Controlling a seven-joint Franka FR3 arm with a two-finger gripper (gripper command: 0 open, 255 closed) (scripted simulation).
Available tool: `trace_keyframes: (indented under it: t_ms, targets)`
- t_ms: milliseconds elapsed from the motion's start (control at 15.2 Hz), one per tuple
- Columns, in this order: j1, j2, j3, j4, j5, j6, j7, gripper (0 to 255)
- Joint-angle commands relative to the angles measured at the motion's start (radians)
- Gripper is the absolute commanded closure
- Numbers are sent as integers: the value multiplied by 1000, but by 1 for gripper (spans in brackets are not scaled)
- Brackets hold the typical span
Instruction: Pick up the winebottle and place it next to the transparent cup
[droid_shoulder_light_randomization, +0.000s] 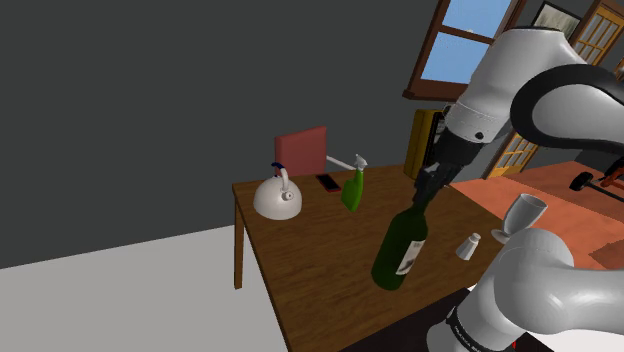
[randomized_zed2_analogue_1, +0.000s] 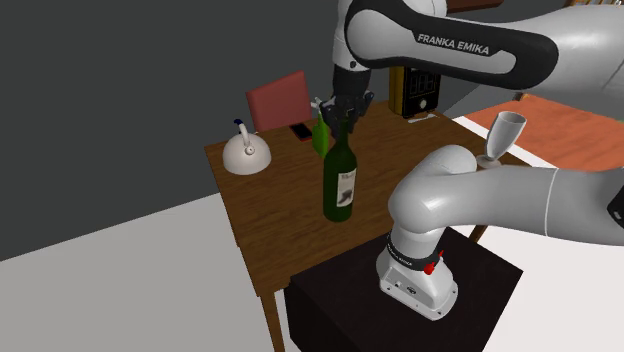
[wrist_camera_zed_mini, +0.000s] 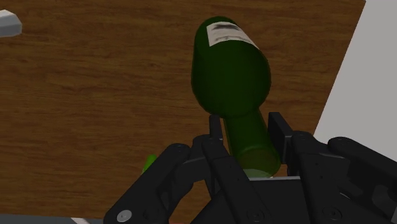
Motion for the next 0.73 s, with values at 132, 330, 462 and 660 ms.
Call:
trace_keyframes:
  t_ms: [132, 330, 462, 660]
  targets:
    - [-2, 21, -2, 63, -2, -42, 1, 255]
    - [-3, 38, -3, 111, -4, -72, 1, 255]
    - [-4, 51, -5, 143, -5, -92, 0, 255]
    - [-6, 70, -6, 193, -7, -123, 0, 255]
